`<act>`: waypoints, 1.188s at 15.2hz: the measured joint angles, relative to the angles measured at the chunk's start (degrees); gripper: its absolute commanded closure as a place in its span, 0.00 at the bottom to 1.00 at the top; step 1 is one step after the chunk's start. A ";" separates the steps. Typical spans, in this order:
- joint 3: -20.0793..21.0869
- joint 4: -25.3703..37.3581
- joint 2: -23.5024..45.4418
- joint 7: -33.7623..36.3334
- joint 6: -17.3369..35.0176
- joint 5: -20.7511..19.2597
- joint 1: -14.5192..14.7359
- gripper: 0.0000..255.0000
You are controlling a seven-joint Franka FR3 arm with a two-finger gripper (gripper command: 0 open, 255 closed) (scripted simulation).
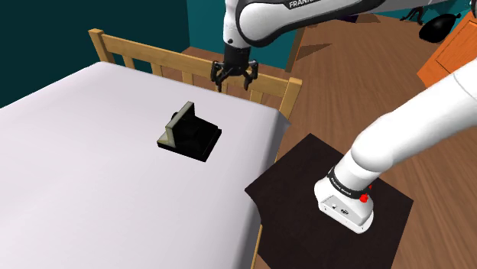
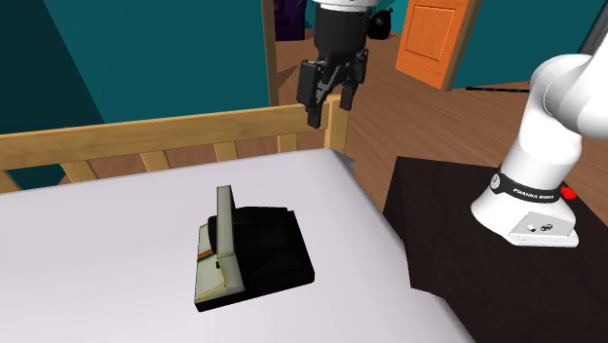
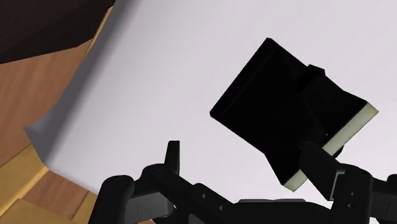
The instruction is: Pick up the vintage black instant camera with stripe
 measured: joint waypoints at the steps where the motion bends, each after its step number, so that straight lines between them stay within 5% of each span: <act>1: 1.01 1.37 2.33 2.85 0.70 -0.67 -0.37 0.00; 7: 4.14 10.38 17.97 19.44 4.97 -7.60 -1.56 0.00; 18: -0.68 34.47 45.24 43.67 4.84 -17.81 5.11 0.00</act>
